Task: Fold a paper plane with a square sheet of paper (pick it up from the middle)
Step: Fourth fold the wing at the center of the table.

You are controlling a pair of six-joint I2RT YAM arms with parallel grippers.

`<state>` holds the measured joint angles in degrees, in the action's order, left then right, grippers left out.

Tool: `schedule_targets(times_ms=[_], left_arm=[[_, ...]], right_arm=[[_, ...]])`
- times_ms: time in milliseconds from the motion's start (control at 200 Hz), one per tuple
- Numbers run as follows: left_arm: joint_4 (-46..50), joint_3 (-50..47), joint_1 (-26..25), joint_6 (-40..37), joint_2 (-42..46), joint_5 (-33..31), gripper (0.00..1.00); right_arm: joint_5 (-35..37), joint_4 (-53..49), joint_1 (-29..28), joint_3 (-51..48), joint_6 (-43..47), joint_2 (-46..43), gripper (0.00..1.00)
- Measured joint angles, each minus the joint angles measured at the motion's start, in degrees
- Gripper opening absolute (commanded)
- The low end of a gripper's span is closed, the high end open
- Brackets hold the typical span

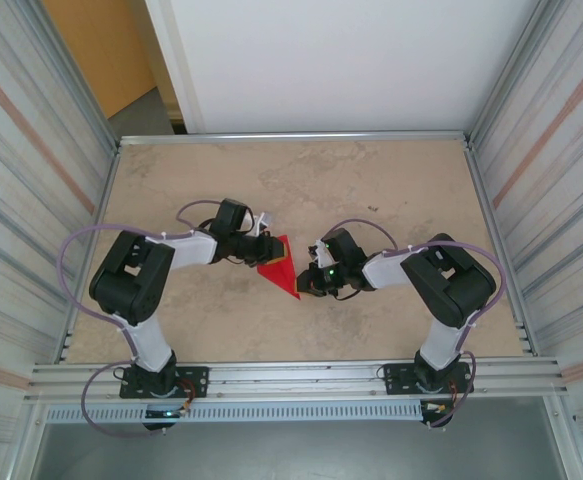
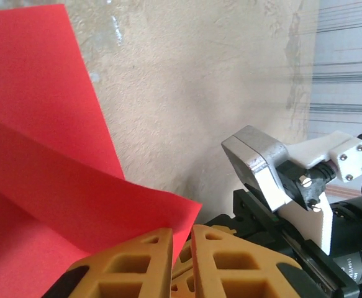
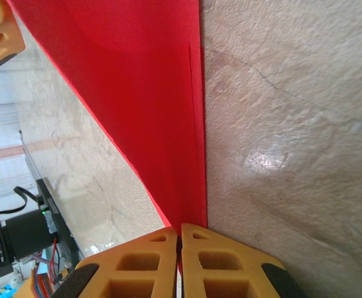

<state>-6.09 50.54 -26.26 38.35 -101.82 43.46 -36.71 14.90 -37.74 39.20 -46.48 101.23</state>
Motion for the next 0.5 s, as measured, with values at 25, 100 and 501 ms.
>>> schedule_targets(times_ms=[25, 100, 501], left_arm=[[-0.1, 0.0, -0.1, 0.0, 0.0, 0.1, 0.18], [-0.2, 0.0, -0.6, 0.0, 0.0, 0.1, 0.17], [3.3, 2.0, -1.1, 0.0, -3.0, -2.4, 0.13]], right_arm=[[0.0, 0.0, 0.0, 0.0, 0.0, 0.0, 0.11], [-0.2, 0.0, 0.2, 0.0, 0.0, 0.0, 0.11], [-0.5, -0.4, 0.3, 0.3, 0.0, 0.1, 0.13]])
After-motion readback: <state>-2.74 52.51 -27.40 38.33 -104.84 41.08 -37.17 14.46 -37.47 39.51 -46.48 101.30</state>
